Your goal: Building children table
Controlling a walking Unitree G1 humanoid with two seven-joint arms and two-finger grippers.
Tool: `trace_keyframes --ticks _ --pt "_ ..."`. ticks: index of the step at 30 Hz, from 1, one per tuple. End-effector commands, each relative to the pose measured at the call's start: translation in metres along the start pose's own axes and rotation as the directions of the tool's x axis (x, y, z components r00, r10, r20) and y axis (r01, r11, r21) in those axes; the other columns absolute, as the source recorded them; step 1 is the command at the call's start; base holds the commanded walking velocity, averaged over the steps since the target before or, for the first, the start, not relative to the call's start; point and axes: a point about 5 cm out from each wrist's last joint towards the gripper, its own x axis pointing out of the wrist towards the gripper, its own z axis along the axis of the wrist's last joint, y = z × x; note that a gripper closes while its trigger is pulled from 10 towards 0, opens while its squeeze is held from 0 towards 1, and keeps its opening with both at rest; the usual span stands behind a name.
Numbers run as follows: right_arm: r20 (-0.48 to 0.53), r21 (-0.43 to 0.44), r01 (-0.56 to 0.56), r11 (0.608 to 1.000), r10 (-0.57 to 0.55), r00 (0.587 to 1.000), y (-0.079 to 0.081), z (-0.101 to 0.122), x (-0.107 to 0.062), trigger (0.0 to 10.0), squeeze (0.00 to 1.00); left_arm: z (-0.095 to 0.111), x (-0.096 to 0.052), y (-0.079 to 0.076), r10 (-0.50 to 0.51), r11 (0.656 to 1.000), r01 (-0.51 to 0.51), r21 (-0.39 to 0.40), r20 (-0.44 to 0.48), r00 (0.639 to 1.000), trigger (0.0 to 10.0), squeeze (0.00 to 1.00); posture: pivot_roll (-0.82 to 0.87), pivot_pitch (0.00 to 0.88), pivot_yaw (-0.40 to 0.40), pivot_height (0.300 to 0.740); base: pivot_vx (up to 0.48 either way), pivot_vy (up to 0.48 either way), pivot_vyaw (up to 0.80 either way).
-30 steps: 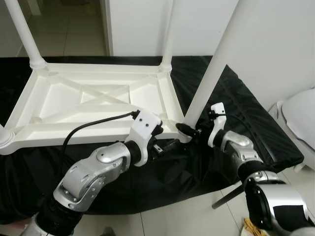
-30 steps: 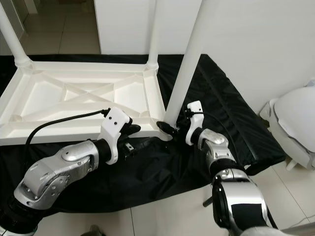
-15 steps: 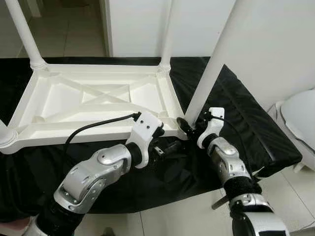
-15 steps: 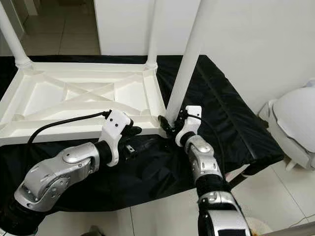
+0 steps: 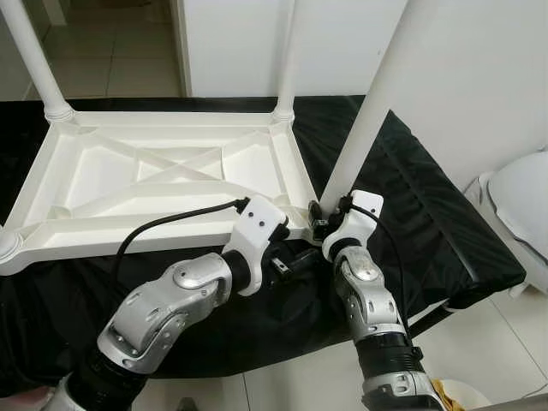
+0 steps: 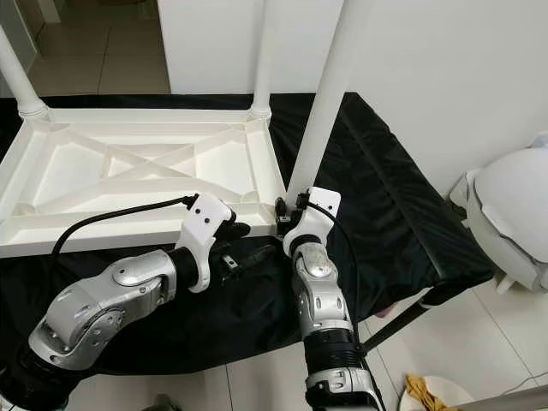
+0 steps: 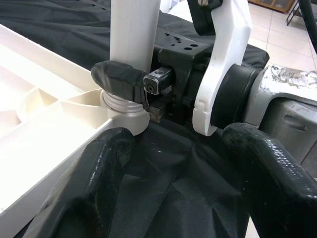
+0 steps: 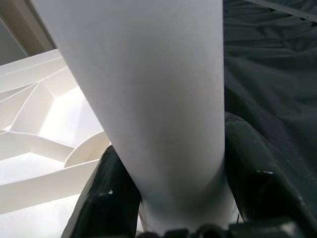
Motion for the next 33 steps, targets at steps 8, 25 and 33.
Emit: trace_keyframes --ticks 8,25,33 --pt "-0.119 -0.027 0.018 0.999 -0.021 0.993 -0.006 -0.015 -0.009 10.0 0.0 -0.002 -0.001 -0.008 -0.108 0.994 0.108 -0.003 -0.004 0.994 10.0 0.0 0.02 0.022 -0.101 0.74 0.0 0.0 0.0" --pt "0.01 0.005 -0.31 0.951 0.31 0.951 -0.041 0.009 0.004 10.0 1.0 -0.001 0.0 -0.005 -0.101 0.995 0.101 0.004 -0.003 0.995 10.0 0.0 0.02 0.013 -0.099 0.74 0.0 0.0 0.0" --pt "-0.087 -0.114 -0.544 0.831 0.537 0.839 -0.063 0.009 0.018 10.0 0.0 0.002 0.0 -0.001 -0.095 0.995 0.095 0.012 -0.001 0.995 10.0 0.0 0.01 0.022 -0.074 0.74 0.0 0.0 0.0"
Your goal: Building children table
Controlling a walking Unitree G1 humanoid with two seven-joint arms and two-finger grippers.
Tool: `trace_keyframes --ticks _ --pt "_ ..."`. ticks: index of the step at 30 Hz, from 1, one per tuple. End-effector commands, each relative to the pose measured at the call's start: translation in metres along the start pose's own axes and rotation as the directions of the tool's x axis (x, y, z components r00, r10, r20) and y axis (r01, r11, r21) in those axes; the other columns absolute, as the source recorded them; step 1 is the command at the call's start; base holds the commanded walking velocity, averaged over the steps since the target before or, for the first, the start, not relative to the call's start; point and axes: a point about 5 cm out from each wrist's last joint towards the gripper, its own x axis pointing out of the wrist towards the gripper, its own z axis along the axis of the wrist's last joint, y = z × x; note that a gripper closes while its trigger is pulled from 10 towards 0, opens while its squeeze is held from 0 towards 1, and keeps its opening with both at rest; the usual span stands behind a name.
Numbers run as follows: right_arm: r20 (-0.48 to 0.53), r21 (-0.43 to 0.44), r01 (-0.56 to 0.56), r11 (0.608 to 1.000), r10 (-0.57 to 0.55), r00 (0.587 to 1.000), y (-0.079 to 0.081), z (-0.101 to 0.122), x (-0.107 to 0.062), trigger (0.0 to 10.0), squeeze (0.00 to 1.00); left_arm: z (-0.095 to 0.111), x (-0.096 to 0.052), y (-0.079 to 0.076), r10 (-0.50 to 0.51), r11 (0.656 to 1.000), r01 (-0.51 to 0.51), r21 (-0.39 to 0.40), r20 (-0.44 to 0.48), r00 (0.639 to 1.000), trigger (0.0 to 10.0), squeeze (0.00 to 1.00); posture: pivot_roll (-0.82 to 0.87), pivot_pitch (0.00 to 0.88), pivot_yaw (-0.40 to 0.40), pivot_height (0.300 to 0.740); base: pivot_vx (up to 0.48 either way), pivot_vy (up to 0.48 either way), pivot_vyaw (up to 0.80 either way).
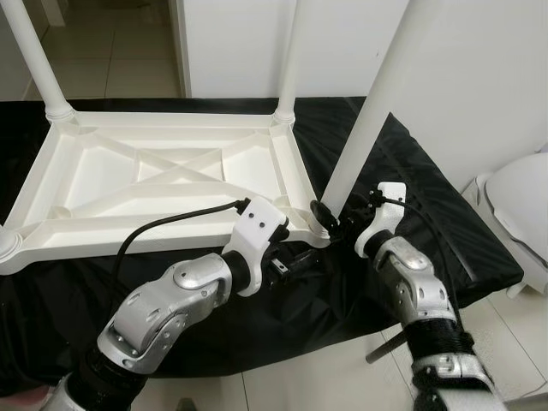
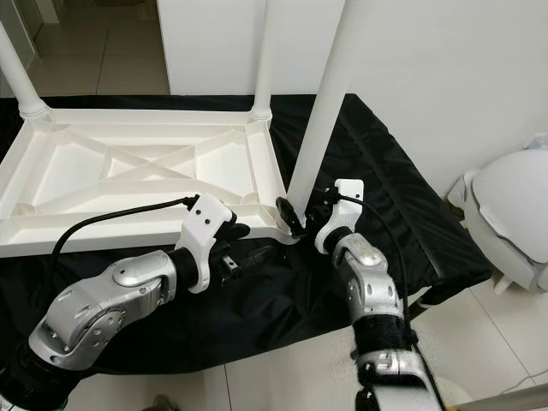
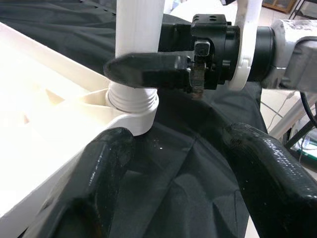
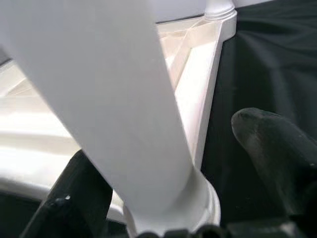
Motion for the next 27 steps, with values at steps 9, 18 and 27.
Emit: trace_keyframes --ticks 9,18,27 --pt "-0.12 -0.106 -0.162 0.981 0.149 0.982 -0.012 0.0 0.015 10.0 0.0 0.004 -0.002 0.003 -0.086 0.996 0.086 0.013 0.002 0.996 10.0 0.0 0.04 0.025 -0.072 0.74 0.0 0.0 0.0" --pt "-0.123 -0.122 -0.128 0.984 0.113 0.986 -0.016 0.011 0.031 10.0 0.0 0.005 -0.003 0.002 -0.084 0.996 0.084 0.015 -0.002 0.996 10.0 0.0 0.05 0.025 -0.067 0.74 0.0 0.0 0.0" --pt "-0.146 -0.069 -0.167 0.984 0.156 0.977 -0.019 0.001 0.024 0.0 0.0 0.004 -0.004 0.002 -0.083 0.996 0.083 0.011 -0.003 0.997 10.0 0.0 0.04 0.028 -0.066 0.74 0.0 0.0 0.0"
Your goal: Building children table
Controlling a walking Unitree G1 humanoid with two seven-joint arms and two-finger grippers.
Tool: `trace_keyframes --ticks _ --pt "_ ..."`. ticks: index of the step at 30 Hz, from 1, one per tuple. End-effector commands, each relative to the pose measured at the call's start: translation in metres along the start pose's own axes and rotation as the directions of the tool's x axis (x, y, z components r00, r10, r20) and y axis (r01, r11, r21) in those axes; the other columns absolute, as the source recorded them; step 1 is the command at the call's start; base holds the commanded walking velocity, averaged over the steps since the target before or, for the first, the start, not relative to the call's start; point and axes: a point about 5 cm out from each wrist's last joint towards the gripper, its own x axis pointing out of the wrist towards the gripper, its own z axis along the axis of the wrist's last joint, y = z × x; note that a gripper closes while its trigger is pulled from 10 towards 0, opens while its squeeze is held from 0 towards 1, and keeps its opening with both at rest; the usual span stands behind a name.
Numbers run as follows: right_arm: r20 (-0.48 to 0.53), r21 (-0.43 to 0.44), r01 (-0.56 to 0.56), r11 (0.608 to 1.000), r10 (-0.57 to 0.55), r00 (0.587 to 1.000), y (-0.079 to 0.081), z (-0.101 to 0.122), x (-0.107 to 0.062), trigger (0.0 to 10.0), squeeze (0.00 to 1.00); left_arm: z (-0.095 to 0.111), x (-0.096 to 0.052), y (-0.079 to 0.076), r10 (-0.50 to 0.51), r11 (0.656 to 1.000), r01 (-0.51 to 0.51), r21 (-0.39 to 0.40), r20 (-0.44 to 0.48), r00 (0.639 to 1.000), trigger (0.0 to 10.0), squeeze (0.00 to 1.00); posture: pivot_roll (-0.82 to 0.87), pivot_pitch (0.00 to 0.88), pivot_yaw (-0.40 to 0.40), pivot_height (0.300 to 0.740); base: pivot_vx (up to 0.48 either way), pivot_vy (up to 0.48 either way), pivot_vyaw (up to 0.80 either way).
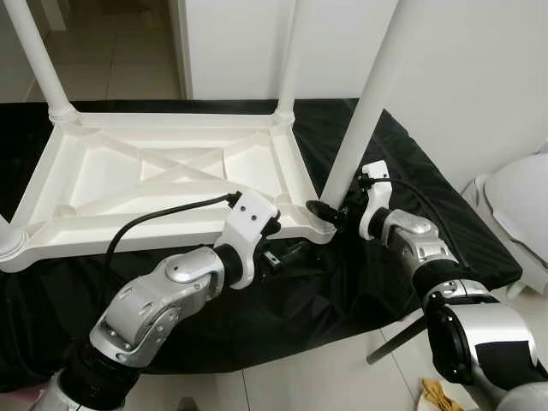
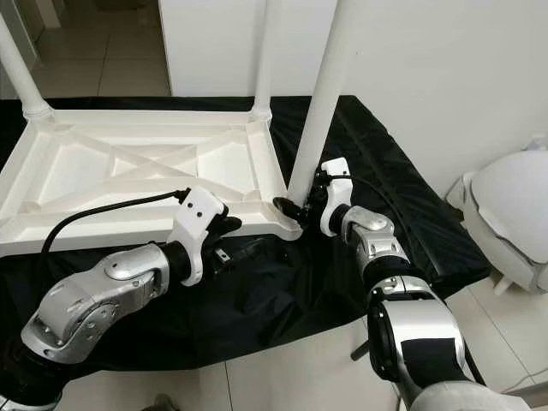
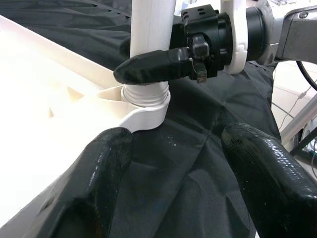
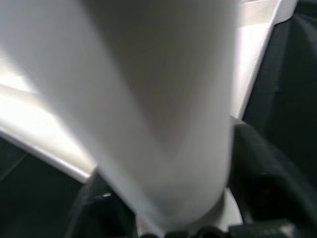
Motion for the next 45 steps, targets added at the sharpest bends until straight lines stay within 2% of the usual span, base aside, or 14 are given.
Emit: trace_keyframes --ticks 1,14,15,17,21,25,32,33,37,39,40,41,42,45 --pt "-0.028 0.014 0.003 1.0 -0.003 1.0 -0.004 -0.008 -0.007 0.0 0.0 0.002 0.0 -0.008 -0.118 0.993 0.118 -0.001 0.003 0.993 10.0 0.0 0.04 0.028 -0.066 0.74 0.0 0.0 0.0" --pt "0.004 0.033 -0.001 0.999 0.001 1.0 -0.007 -0.017 -0.019 0.0 0.0 0.001 0.001 -0.011 -0.138 0.99 0.138 -0.007 -0.001 0.99 10.0 0.0 0.02 0.045 -0.059 0.74 0.0 0.0 0.0" --pt "0.014 0.062 0.039 0.997 -0.04 0.999 -0.008 -0.02 -0.02 0.0 0.0 0.0 0.002 -0.012 -0.141 0.99 0.141 -0.01 -0.002 0.99 10.0 0.0 0.01 0.049 -0.062 0.74 0.0 0.0 0.0" --pt "0.014 0.062 0.039 0.997 -0.04 0.999 -0.008 -0.02 -0.02 0.0 0.0 0.0 0.002 -0.012 -0.141 0.99 0.141 -0.01 -0.002 0.99 10.0 0.0 0.01 0.049 -0.062 0.74 0.0 0.0 0.0" --pt "-0.033 0.042 0.172 0.984 -0.171 0.985 -0.008 -0.03 -0.021 0.0 0.0 -0.001 0.002 -0.014 -0.142 0.99 0.142 -0.016 0.0 0.99 10.0 0.0 0.01 0.053 -0.068 0.74 0.0 0.0 0.0" --pt "-0.008 0.125 0.286 0.95 -0.287 0.958 -0.004 -0.034 -0.02 0.0 0.0 -0.001 0.002 -0.014 -0.141 0.99 0.141 -0.021 0.0 0.99 10.0 0.0 0.01 0.054 -0.073 0.74 0.0 0.0 0.0" --pt "0.022 0.134 0.374 0.918 -0.38 0.925 0.006 -0.035 -0.021 0.0 0.0 -0.002 0.003 -0.015 -0.143 0.989 0.143 -0.022 0.001 0.99 10.0 0.0 0.01 0.05 -0.076 0.74 0.0 0.0 0.0" --pt "0.029 0.153 0.454 0.878 -0.463 0.886 0.008 -0.033 -0.022 0.0 0.0 -0.002 0.003 -0.016 -0.148 0.989 0.148 -0.022 -0.001 0.989 10.0 0.0 0.01 0.046 -0.077 0.74 0.0 0.0 0.0" --pt "0.032 0.157 0.481 0.862 -0.491 0.87 0.01 -0.032 -0.021 0.0 0.0 -0.003 0.003 -0.016 -0.15 0.988 0.15 -0.021 -0.002 0.989 10.0 0.0 0.01 0.043 -0.078 0.74 0.0 0.0 0.0" --pt "0.025 0.174 0.527 0.832 -0.539 0.842 0.013 -0.031 -0.021 0.0 0.0 -0.002 0.003 -0.016 -0.152 0.988 0.152 -0.02 -0.002 0.988 10.0 0.0 0.01 0.043 -0.078 0.74 0.0 0.0 0.0" --pt "0.017 0.182 0.572 0.8 -0.584 0.811 0.018 -0.029 -0.02 0.0 0.0 -0.002 0.004 -0.016 -0.155 0.988 0.155 -0.02 -0.001 0.988 10.0 0.0 0.0 0.038 -0.079 0.74 0.0 0.0 0.0" --pt "0.017 0.182 0.572 0.8 -0.584 0.811 0.018 -0.029 -0.02 0.0 0.0 -0.002 0.004 -0.016 -0.155 0.988 0.155 -0.02 -0.001 0.988 10.0 0.0 0.0 0.038 -0.079 0.74 0.0 0.0 0.0" --pt "-0.013 0.238 0.647 0.725 -0.663 0.748 0.037 -0.026 -0.012 0.0 0.0 -0.002 0.005 -0.017 -0.159 0.987 0.159 -0.018 0.0 0.987 10.0 0.0 0.01 0.032 -0.083 0.74 0.0 0.0 0.0" --pt "-0.023 0.255 0.664 0.703 -0.682 0.731 0.043 -0.026 -0.01 0.0 0.0 -0.002 0.005 -0.017 -0.16 0.987 0.16 -0.018 0.001 0.987 10.0 0.0 0.01 0.032 -0.083 0.74 0.0 0.0 0.0"
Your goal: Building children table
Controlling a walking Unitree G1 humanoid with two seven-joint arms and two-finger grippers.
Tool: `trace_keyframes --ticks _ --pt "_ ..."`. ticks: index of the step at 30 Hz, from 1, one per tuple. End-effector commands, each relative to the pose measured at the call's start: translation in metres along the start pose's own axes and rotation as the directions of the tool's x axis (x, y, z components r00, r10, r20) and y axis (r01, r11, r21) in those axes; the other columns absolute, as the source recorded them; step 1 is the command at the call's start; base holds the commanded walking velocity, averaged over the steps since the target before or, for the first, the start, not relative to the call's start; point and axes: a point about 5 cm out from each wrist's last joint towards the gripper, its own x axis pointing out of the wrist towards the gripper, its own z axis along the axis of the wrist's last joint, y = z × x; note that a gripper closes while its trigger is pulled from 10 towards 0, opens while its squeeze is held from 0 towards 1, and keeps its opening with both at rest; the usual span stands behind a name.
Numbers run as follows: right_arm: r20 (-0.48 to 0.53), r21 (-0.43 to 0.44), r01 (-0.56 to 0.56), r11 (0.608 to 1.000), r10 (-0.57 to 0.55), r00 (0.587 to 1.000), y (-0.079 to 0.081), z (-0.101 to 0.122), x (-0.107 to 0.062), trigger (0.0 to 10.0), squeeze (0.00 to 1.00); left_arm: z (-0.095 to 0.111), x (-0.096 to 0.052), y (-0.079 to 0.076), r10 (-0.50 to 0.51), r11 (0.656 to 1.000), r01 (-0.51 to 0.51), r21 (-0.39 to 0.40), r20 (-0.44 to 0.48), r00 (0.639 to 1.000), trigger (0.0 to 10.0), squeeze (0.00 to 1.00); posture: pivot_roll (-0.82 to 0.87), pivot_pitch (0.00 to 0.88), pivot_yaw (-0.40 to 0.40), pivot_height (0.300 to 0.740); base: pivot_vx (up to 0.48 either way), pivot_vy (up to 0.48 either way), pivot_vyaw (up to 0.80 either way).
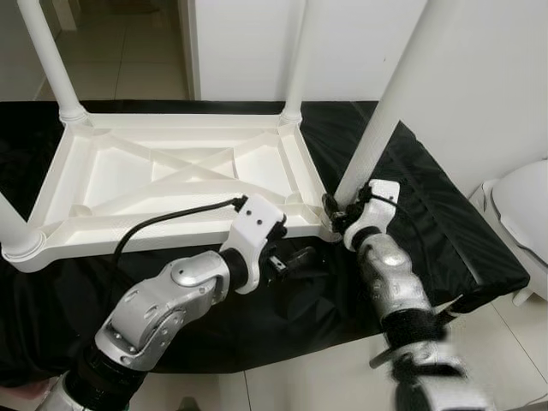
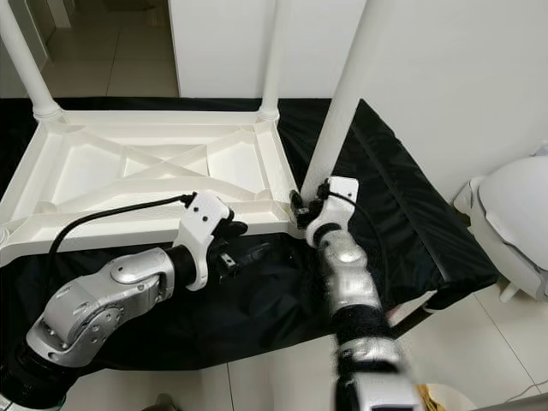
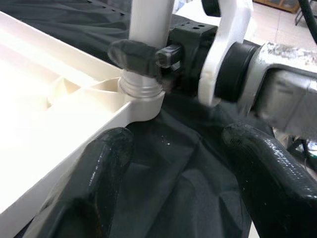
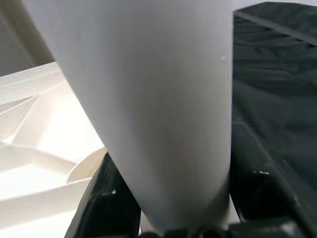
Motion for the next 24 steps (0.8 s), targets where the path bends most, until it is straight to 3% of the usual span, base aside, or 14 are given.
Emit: trace_keyframes --ticks 1,9,11,12,13,17,18,22,23,24 --pt "-0.085 0.024 0.078 0.997 -0.076 0.994 -0.004 -0.016 -0.007 0.0 0.0 -0.001 0.001 -0.009 -0.128 0.992 0.128 -0.001 -0.004 0.992 10.0 0.0 0.01 0.029 -0.082 0.74 0.0 0.0 0.0" --pt "-0.085 0.024 0.078 0.997 -0.076 0.994 -0.004 -0.016 -0.007 0.0 0.0 -0.001 0.001 -0.009 -0.128 0.992 0.128 -0.001 -0.004 0.992 10.0 0.0 0.01 0.029 -0.082 0.74 0.0 0.0 0.0" --pt "-0.077 0.109 -0.05 0.993 0.058 0.995 0.03 -0.009 -0.009 0.0 0.0 -0.001 0.002 -0.01 -0.13 0.991 0.13 -0.004 -0.004 0.991 10.0 0.0 0.01 0.028 -0.089 0.74 0.0 0.0 0.0" --pt "-0.077 0.109 -0.05 0.993 0.058 0.995 0.03 -0.009 -0.009 0.0 0.0 -0.001 0.002 -0.01 -0.13 0.991 0.13 -0.004 -0.004 0.991 10.0 0.0 0.01 0.028 -0.089 0.74 0.0 0.0 0.0" --pt "-0.069 0.141 -0.117 0.983 0.128 0.989 0.042 -0.006 -0.011 0.0 0.0 -0.002 0.002 -0.011 -0.131 0.991 0.131 -0.007 -0.004 0.991 10.0 0.0 0.01 0.028 -0.089 0.74 0.0 0.0 0.0" --pt "-0.057 0.156 -0.196 0.968 0.207 0.977 0.052 -0.002 -0.016 0.0 0.0 -0.002 0.003 -0.012 -0.132 0.991 0.132 -0.008 -0.004 0.991 10.0 0.0 0.0 0.029 -0.089 0.74 0.0 0.0 0.0" --pt "-0.059 0.141 -0.212 0.967 0.222 0.973 0.051 -0.002 -0.018 10.0 0.0 -0.002 0.003 -0.011 -0.131 0.991 0.131 -0.008 -0.003 0.991 10.0 0.0 0.0 0.031 -0.091 0.74 0.0 0.0 0.0" --pt "-0.053 0.13 -0.219 0.967 0.228 0.972 0.042 0.001 -0.019 10.0 0.0 -0.003 0.002 -0.01 -0.125 0.992 0.125 -0.009 -0.004 0.992 10.0 0.0 0.0 0.034 -0.091 0.74 0.0 0.0 0.0" --pt "-0.047 0.127 -0.215 0.968 0.222 0.974 0.036 0.004 -0.018 10.0 0.62 -0.003 0.002 -0.01 -0.124 0.992 0.124 -0.009 -0.004 0.992 10.0 0.0 0.0 0.036 -0.09 0.74 0.0 0.0 0.0" --pt "-0.035 0.115 -0.216 0.97 0.221 0.975 0.03 0.006 -0.018 10.0 1.0 -0.003 0.002 -0.009 -0.122 0.992 0.122 -0.009 -0.004 0.992 10.0 0.0 0.0 0.037 -0.09 0.74 0.0 0.0 0.0"
